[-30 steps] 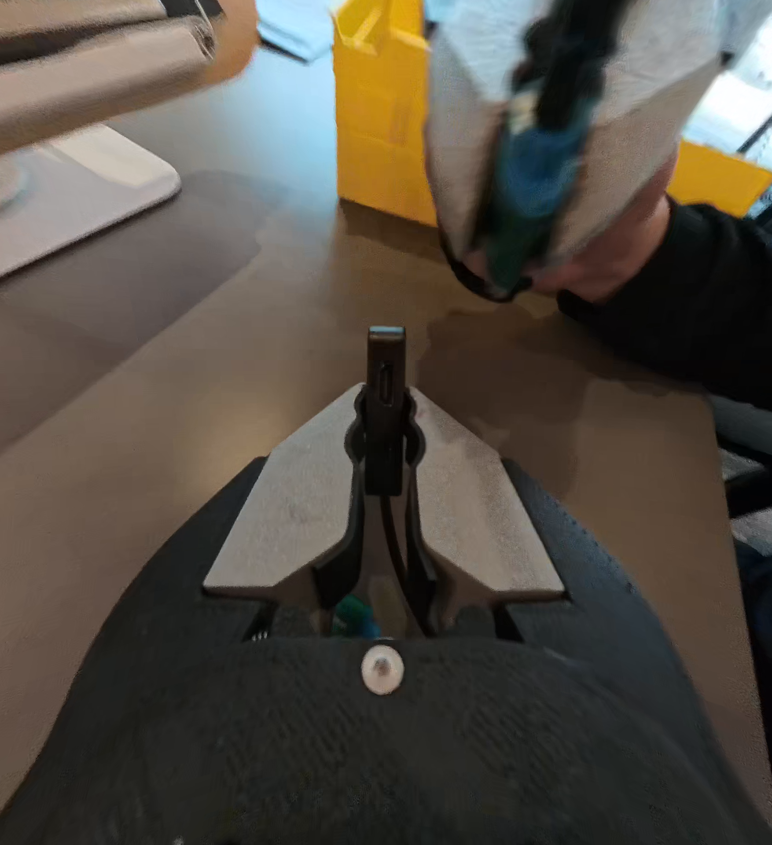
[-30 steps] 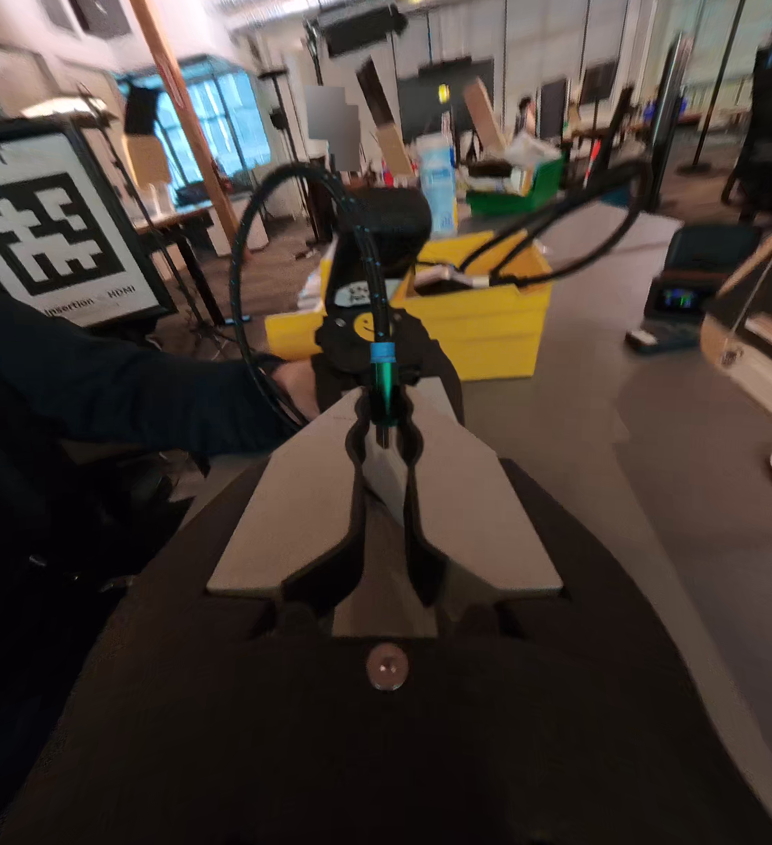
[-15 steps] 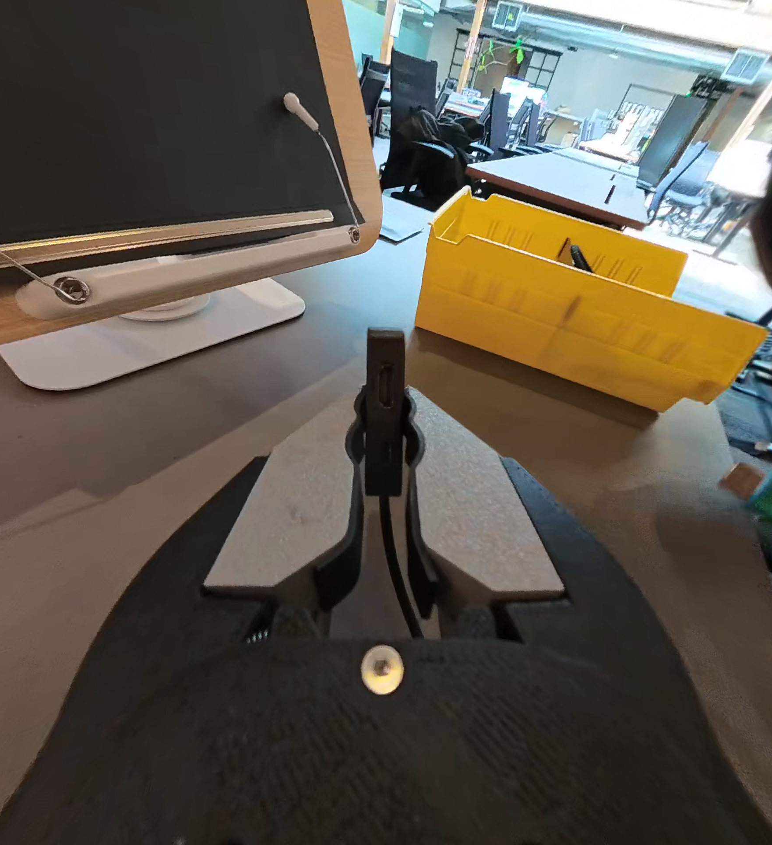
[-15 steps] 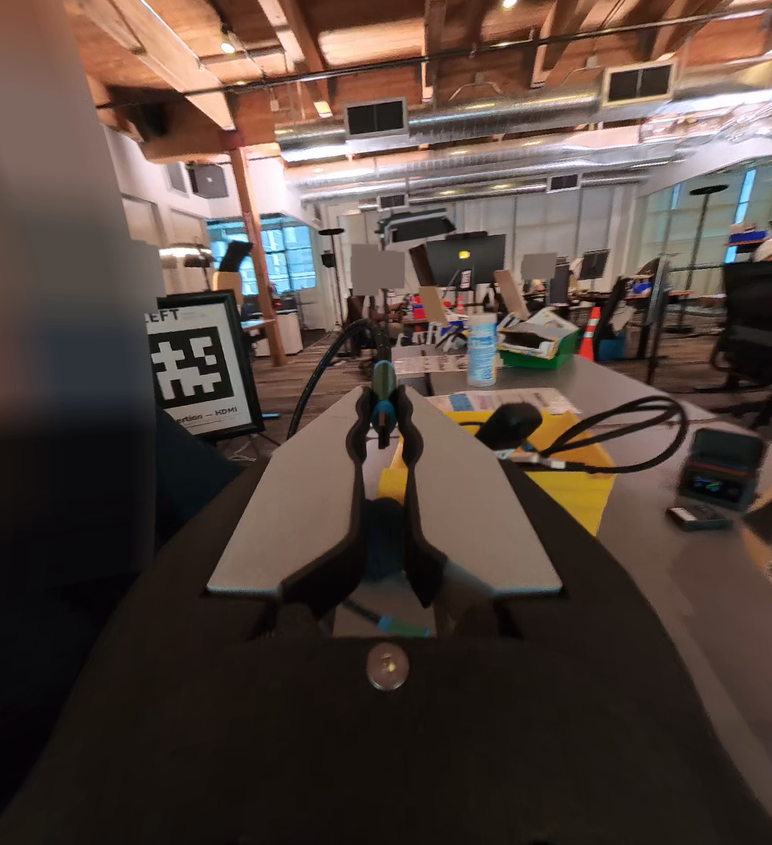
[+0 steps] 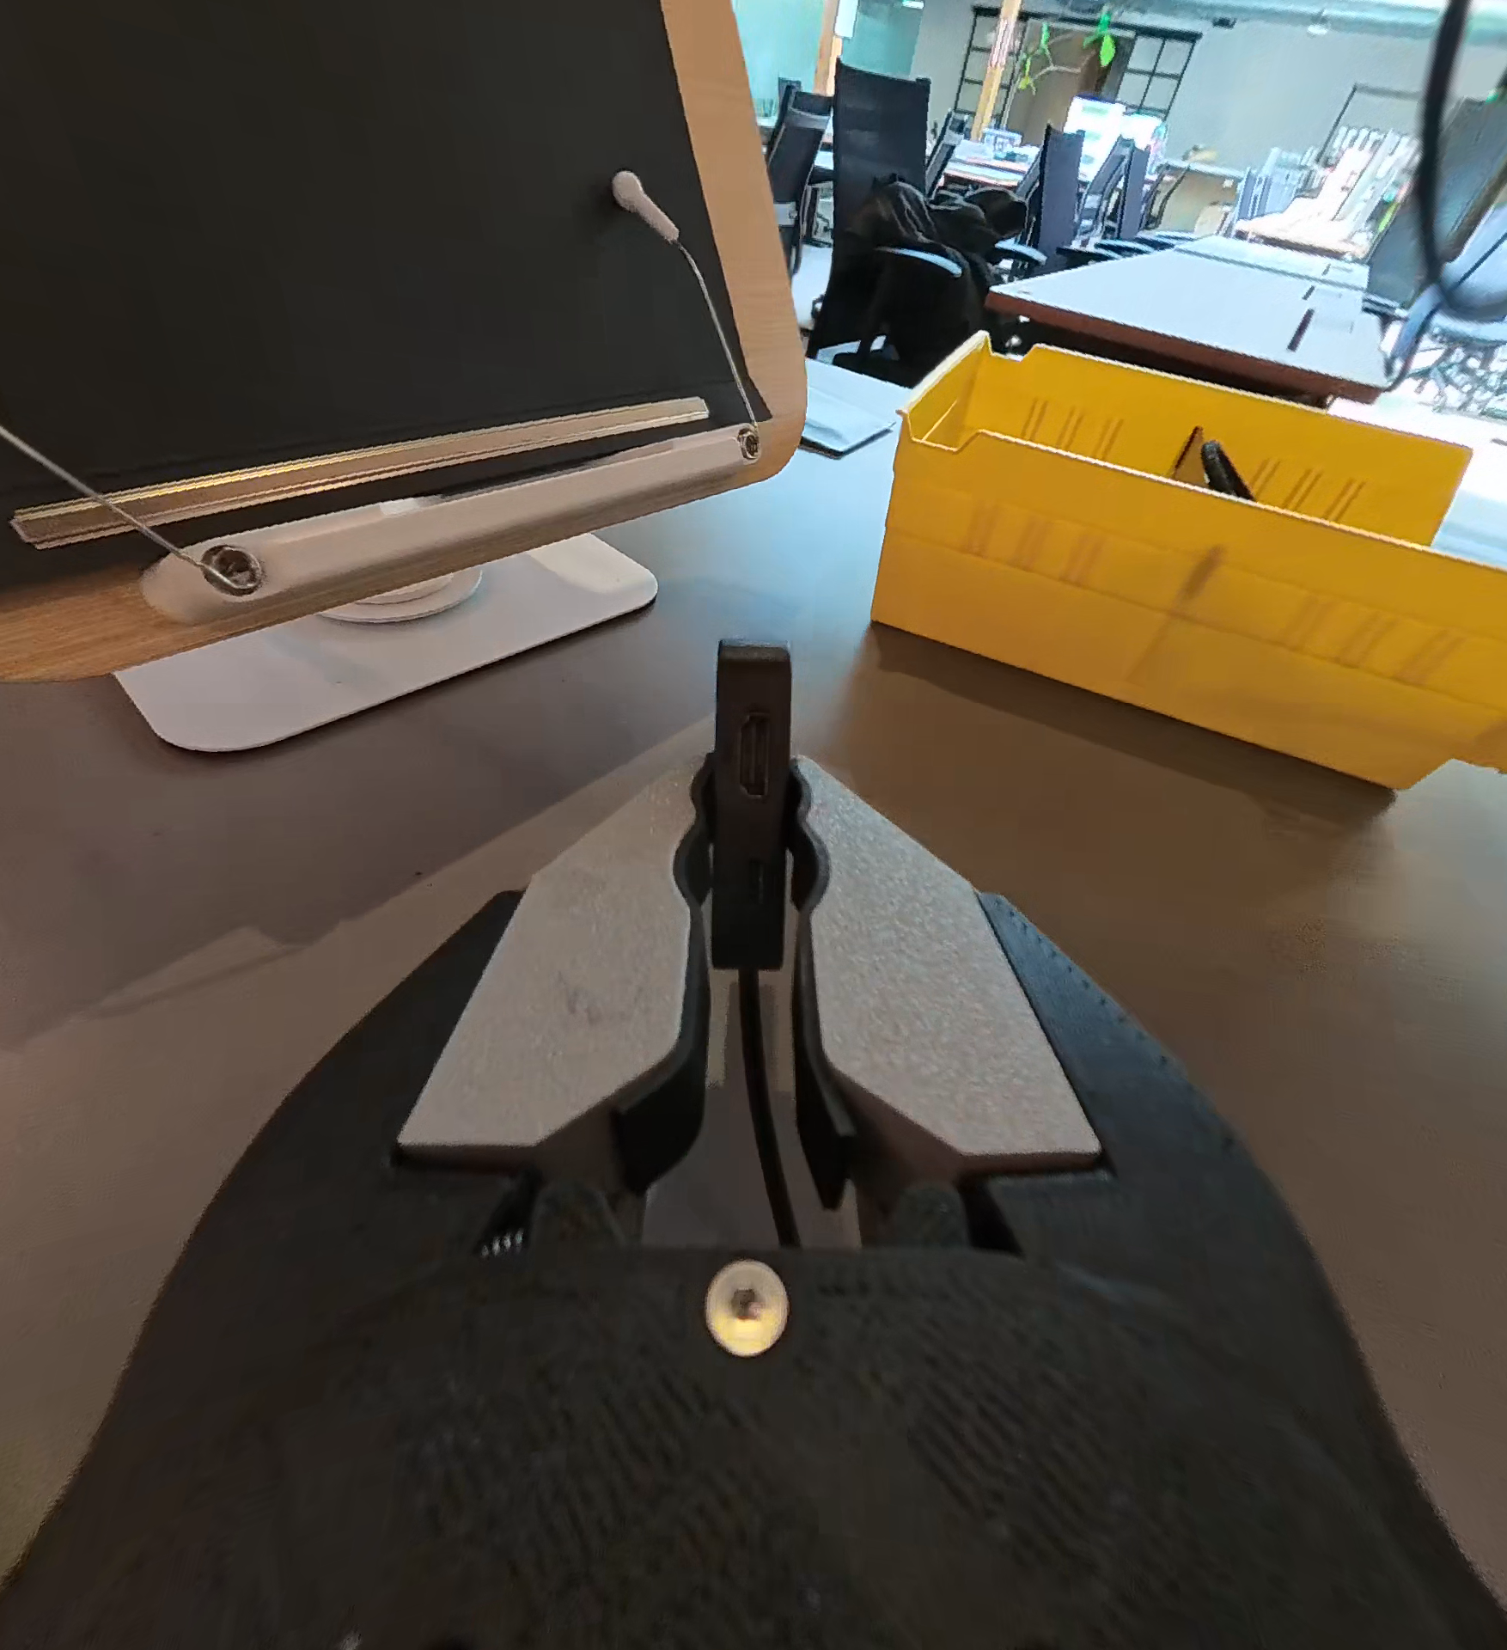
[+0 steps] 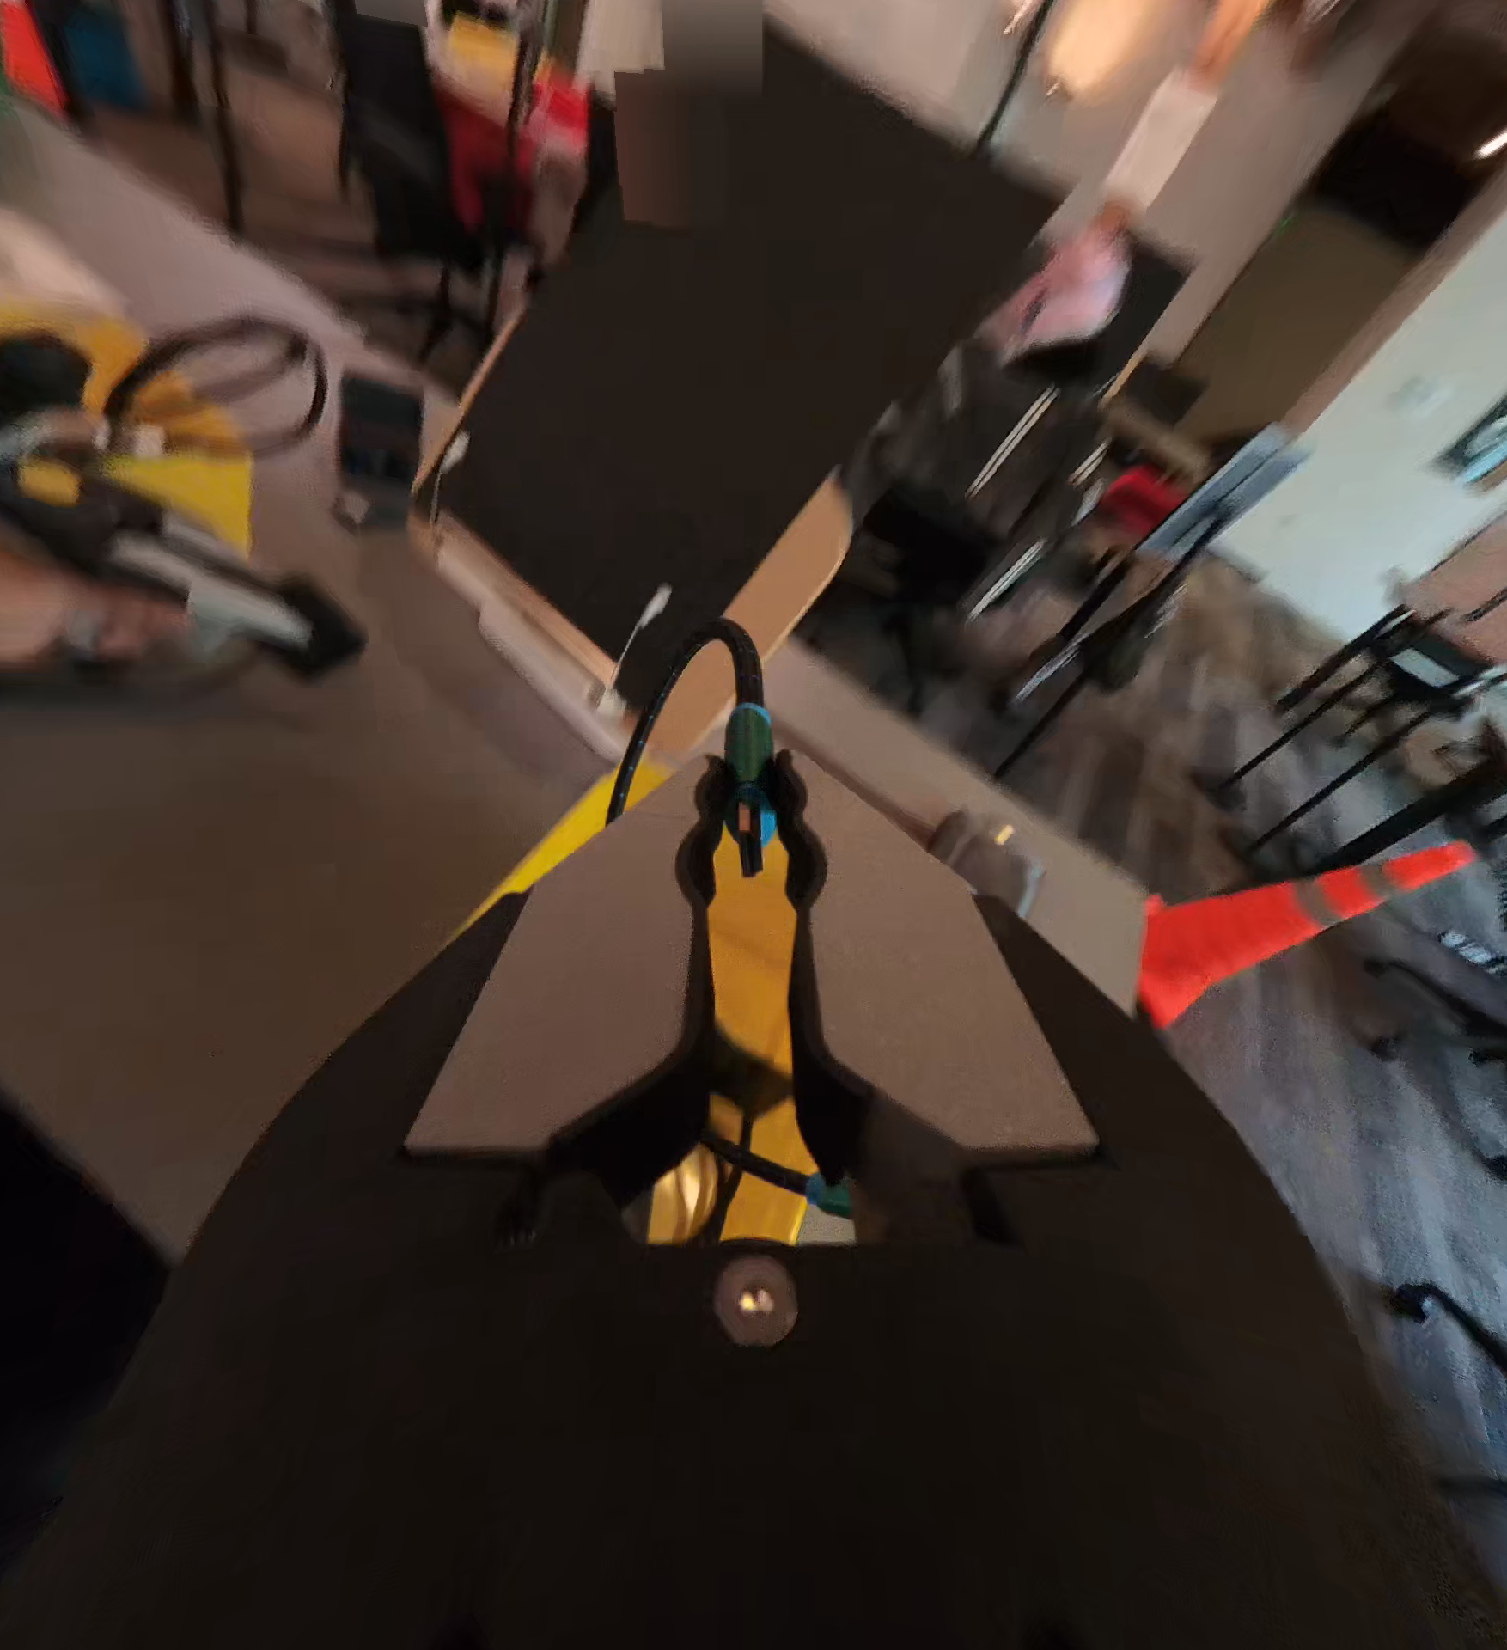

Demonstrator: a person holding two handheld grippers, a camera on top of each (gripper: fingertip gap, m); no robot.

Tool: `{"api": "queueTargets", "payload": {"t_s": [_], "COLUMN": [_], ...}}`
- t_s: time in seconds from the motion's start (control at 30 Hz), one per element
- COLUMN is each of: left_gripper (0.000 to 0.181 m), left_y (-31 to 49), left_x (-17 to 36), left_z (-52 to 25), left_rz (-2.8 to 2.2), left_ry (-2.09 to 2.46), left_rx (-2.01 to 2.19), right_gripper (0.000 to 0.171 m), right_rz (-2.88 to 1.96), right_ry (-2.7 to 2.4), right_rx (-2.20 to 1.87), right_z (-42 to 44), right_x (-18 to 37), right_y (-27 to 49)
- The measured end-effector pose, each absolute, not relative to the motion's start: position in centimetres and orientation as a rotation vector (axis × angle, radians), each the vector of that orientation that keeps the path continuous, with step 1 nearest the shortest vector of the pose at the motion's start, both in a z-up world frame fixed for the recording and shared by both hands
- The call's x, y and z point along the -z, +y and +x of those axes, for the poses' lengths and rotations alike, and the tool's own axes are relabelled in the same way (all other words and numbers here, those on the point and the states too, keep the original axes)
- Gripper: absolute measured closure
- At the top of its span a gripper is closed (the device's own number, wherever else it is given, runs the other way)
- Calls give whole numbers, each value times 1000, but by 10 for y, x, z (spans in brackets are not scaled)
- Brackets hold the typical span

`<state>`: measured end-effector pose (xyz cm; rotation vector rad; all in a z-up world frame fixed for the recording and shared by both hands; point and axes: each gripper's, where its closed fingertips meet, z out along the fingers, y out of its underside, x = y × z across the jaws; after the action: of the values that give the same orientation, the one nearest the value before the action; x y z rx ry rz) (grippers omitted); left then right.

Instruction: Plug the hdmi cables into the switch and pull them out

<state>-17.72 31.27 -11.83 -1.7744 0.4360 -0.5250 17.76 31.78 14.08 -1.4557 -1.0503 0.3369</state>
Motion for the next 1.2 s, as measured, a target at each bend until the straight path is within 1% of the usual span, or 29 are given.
{"api": "queueTargets", "payload": {"t_s": [0.1, 0.23, 0.3, 0.4, 0.5, 0.6, 0.63, 0.73, 0.83, 0.9, 0.97, 1.0, 1.1, 1.17, 1.2], "left_gripper": [170, 170, 170, 170, 170, 170, 170, 170, 170, 170, 170, 170, 170, 170, 170], "left_y": [312, 312, 311, 305, 289, 274, 269, 258, 244, 235, 225, 220, 209, 207, 206], "left_x": [121, 127, 129, 127, 123, 119, 117, 109, 101, 93, 86, 82, 75, 75, 75], "left_z": [-175, -175, -173, -158, -134, -116, -111, -101, -93, -87, -83, -81, -77, -76, -76], "left_rz": [-1783, -1806, -1813, -1782, -1732, -1690, -1674, -1622, -1554, -1488, -1416, -1380, -1310, -1303, -1302], "left_ry": [455, 466, 482, 568, 674, 765, 785, 825, 893, 942, 984, 1003, 1034, 1043, 1044], "left_rx": [507, 493, 501, 564, 738, 876, 915, 1015, 1076, 1093, 1112, 1122, 1134, 1134, 1131], "right_gripper": [163, 163, 161, 158, 156, 155, 151, 131, 126, 120, 115, 112, 115, 115, 119], "right_rz": [-1691, -2057, -2230, -2353, -2388, -2393, -2380, -2307, -2183, -2066, -1929, -1862, -1691, -1659, -1646], "right_ry": [-1209, -1495, -1610, -1723, -1752, -1749, -1727, -1580, -1427, -1448, -1534, -1581, -1678, -1715, -1742], "right_rx": [-299, -143, 22, 197, 266, 316, 261, 77, -118, -382, -601, -682, -829, -823, -810], "right_z": [188, 204, 218, 221, 215, 219, 216, 205, 180, 135, 80, 53, -22, -57, -71], "right_x": [-48, 73, 114, 147, 156, 143, 134, 95, 48, 25, 14, 14, 32, 56, 68], "right_y": [331, 339, 346, 357, 367, 372, 372, 378, 377, 347, 304, 281, 227, 209, 203]}}
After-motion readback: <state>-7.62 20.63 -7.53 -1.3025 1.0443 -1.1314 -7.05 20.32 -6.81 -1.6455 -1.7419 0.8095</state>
